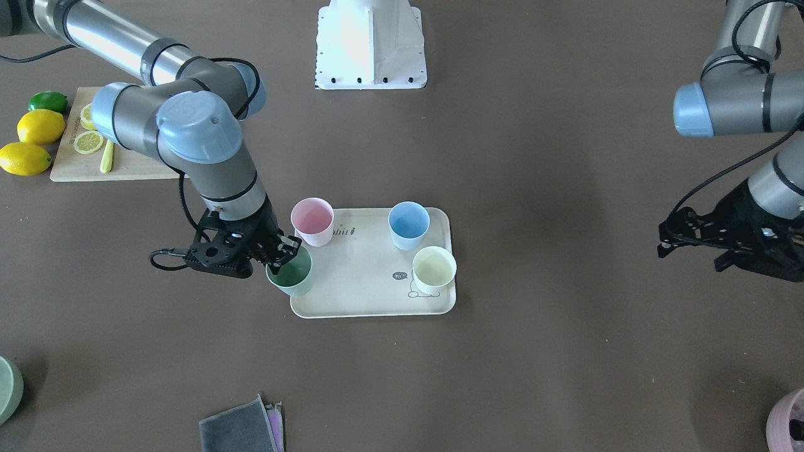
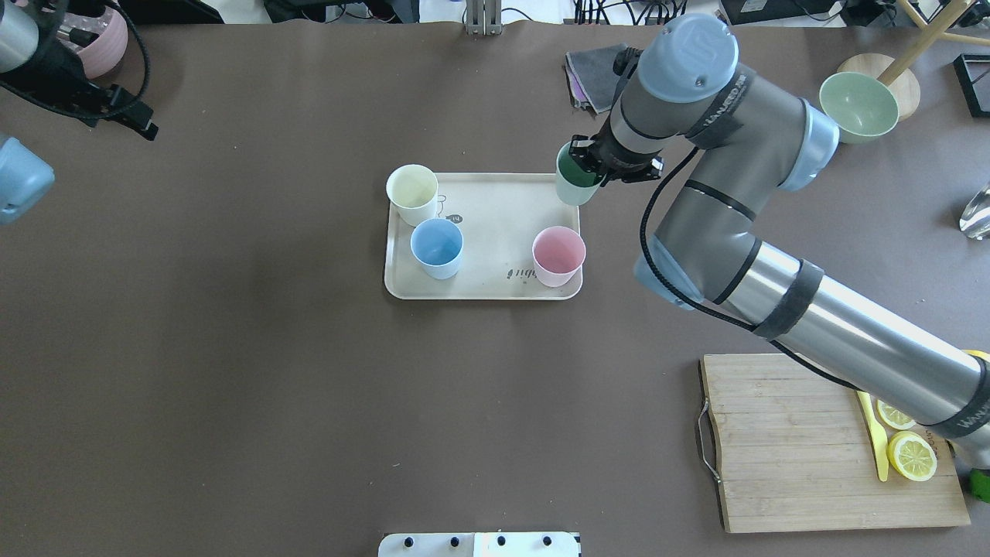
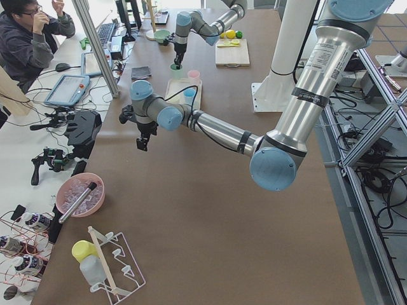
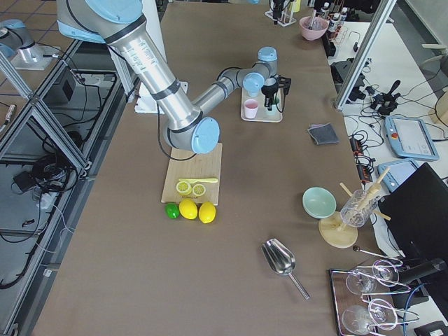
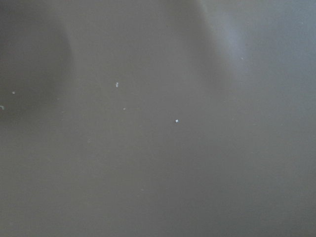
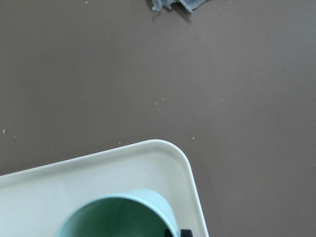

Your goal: Place all cups on tray

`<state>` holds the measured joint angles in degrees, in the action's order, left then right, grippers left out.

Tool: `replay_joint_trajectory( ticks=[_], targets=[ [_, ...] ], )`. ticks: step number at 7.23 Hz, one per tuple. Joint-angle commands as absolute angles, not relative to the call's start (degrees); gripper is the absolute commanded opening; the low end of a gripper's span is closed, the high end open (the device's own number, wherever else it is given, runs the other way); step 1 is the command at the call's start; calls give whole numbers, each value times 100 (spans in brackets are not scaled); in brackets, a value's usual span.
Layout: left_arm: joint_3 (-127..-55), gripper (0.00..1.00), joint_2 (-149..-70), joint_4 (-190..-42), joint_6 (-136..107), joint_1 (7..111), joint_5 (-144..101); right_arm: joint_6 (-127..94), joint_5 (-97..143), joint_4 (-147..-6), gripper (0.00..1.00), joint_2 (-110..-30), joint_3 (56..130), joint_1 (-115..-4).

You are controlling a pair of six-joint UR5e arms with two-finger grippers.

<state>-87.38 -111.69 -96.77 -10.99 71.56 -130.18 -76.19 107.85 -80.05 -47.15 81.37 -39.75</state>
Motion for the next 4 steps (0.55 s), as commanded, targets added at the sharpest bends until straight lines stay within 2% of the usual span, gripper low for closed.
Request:
replay_joint_trajectory(
  ticks=[1, 2, 3, 4],
  targets=[
    [-8692, 98, -11162, -9580, -861, 7251, -13025, -7760, 10617, -7989, 33, -4606, 8042, -3771],
    [-8701, 98, -11153, -9580, -870, 7251, -13025, -7717, 10617, -7989, 36, -4614, 8051, -3771],
    [-8701, 98, -11127, -9597, -879, 7251, -13034, -7691, 10617, -7989, 53, -4614, 8094, -3797],
    [-8710, 98, -11127, -9615, -888, 7242, -13025, -7630, 10617, -7989, 99, -4614, 8121, -3849]
  ],
)
